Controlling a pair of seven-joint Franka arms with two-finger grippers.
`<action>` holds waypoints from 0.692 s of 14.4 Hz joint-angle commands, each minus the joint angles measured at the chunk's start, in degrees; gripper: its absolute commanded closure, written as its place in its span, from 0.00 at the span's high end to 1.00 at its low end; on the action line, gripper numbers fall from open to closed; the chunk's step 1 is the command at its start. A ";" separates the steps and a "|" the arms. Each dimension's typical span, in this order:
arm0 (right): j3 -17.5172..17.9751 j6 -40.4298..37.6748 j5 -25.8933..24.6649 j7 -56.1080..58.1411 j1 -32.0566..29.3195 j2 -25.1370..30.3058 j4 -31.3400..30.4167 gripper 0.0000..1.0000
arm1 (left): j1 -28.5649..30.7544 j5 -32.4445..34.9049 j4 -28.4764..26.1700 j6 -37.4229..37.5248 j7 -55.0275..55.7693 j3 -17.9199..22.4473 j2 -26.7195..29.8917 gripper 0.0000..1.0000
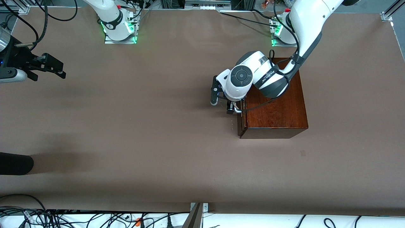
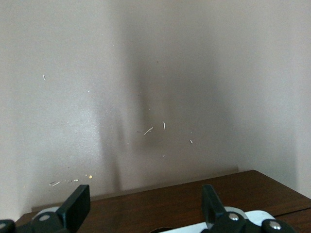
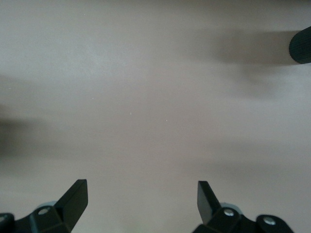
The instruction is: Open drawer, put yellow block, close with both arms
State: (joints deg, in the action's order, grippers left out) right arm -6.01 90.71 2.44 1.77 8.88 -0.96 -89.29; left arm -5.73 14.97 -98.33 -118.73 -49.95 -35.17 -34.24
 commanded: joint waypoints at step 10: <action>-1.64 -0.70 0.29 -0.10 -1.50 -0.62 1.05 1.00 | 0.90 -5.12 4.62 13.48 12.13 -0.69 11.47 1.00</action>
State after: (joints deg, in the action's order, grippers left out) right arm -7.88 90.76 2.43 1.77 8.05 -1.16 -89.29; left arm -5.12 11.65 -95.85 -111.98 -42.70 -35.50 -27.30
